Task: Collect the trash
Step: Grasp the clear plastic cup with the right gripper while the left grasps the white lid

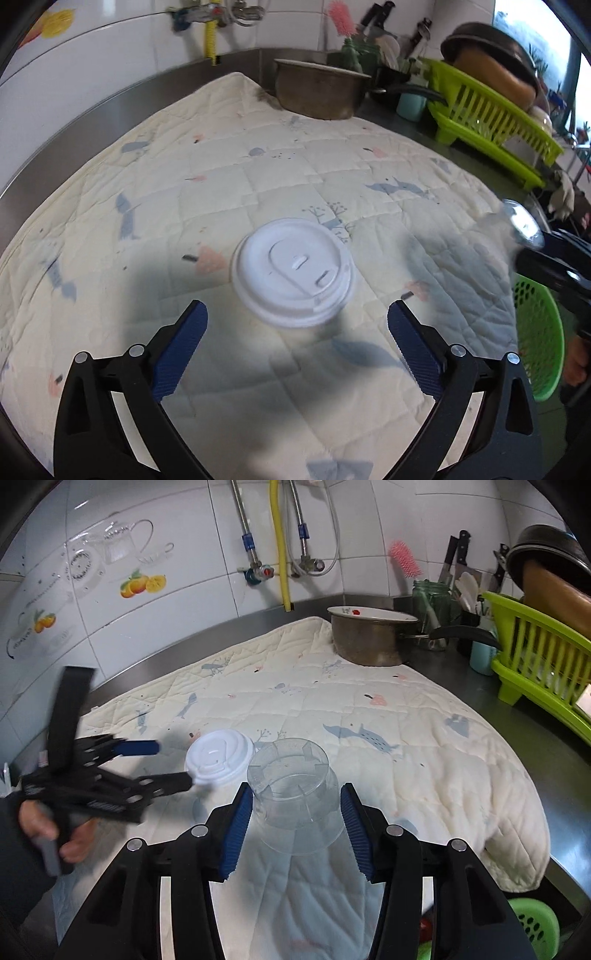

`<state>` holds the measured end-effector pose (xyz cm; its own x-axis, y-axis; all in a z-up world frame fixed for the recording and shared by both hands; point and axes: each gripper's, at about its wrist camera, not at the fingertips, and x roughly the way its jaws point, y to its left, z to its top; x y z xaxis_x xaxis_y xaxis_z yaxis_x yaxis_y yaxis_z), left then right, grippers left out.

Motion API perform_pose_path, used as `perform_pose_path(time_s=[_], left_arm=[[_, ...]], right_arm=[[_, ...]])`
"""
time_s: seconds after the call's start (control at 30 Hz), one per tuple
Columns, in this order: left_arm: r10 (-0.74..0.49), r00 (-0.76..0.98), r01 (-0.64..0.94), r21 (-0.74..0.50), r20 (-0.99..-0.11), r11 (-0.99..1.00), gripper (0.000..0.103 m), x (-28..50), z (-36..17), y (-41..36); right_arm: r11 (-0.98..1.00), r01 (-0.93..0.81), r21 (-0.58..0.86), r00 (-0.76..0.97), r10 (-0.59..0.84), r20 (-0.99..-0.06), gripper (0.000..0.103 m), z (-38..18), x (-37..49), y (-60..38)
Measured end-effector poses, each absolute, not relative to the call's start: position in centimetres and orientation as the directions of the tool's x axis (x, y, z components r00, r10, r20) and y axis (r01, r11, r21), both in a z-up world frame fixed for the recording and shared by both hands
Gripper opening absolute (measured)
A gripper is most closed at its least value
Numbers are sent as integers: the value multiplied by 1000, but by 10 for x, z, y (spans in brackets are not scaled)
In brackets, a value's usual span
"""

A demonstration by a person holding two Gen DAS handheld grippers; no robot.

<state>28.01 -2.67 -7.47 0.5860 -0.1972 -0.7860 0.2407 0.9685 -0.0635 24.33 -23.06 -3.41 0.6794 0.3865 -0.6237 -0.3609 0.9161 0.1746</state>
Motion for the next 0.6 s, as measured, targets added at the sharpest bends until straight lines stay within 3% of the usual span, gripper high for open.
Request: perform_pose_path(time_s=[0.27, 0.6], left_arm=[[-159, 575, 253, -10, -803, 967, 98, 302, -87, -42], [-165, 554, 239, -33, -816, 970, 98, 322, -100, -37]], right_arm=[[916, -346, 202, 683, 393, -616, 48, -36, 226, -250], [922, -322, 216, 669, 383, -636, 48, -48, 224, -258]])
